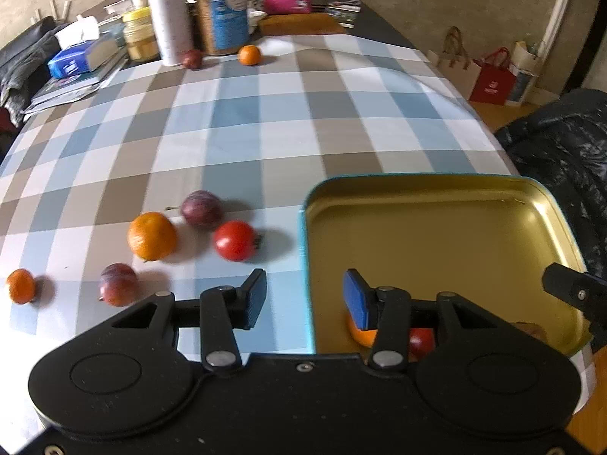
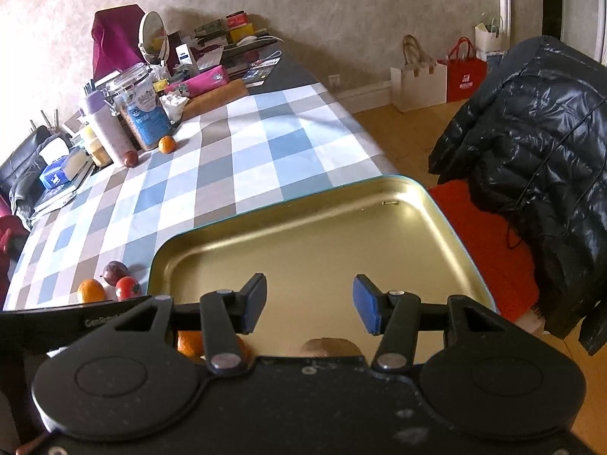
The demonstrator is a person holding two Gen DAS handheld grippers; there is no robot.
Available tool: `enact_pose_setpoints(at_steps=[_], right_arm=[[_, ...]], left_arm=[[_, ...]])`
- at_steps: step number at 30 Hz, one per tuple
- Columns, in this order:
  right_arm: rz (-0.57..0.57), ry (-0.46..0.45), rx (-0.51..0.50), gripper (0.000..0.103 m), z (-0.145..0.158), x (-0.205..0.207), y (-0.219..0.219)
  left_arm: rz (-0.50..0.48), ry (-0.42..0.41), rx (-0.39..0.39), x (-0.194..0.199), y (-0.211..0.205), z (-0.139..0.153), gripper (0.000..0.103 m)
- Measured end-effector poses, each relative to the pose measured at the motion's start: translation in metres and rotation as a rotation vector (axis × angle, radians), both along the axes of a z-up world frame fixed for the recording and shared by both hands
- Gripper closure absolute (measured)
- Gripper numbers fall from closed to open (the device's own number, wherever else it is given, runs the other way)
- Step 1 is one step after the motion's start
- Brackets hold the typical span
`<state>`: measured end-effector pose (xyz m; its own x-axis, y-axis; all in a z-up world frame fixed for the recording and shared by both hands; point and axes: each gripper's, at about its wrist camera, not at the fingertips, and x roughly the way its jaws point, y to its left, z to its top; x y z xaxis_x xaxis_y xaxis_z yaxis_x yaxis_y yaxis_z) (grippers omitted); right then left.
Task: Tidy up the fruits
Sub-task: 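Open the right gripper to drop the kiwi into the gold tray, then withdraw both grippers from the tray toward the remaining fruit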
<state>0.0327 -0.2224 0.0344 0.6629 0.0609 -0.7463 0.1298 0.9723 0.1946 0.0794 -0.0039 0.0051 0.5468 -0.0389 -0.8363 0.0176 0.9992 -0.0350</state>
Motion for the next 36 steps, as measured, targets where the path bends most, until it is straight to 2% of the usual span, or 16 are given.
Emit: enact_pose_setpoints(at_steps=[11,16,20,26,36], right_arm=[[0.07,-0.016,-0.028,0.049,0.006,0.0,0.035],[0.13,-0.01,-0.059,0.055,0.007,0.001,0.062],[0.173,0.004,-0.069,0.055,0.005,0.002,0.085],[0.259,0.005,-0.054,0.055,0.004,0.0,0.12],[0.411,0.003,0.029,0.055,0.004,-0.011,0.174]], left_arm=[[0.121,-0.038,0.01,-0.013,0.053,0.008,0.049],[0.21,-0.073,0.032,-0.024,0.087,0.014,0.049],[0.273,-0.092,0.051,-0.033,0.113,0.016,0.049],[0.366,-0.097,0.082,-0.052,0.149,0.015,0.049],[0.48,-0.057,0.062,-0.088,0.195,0.004,0.049]])
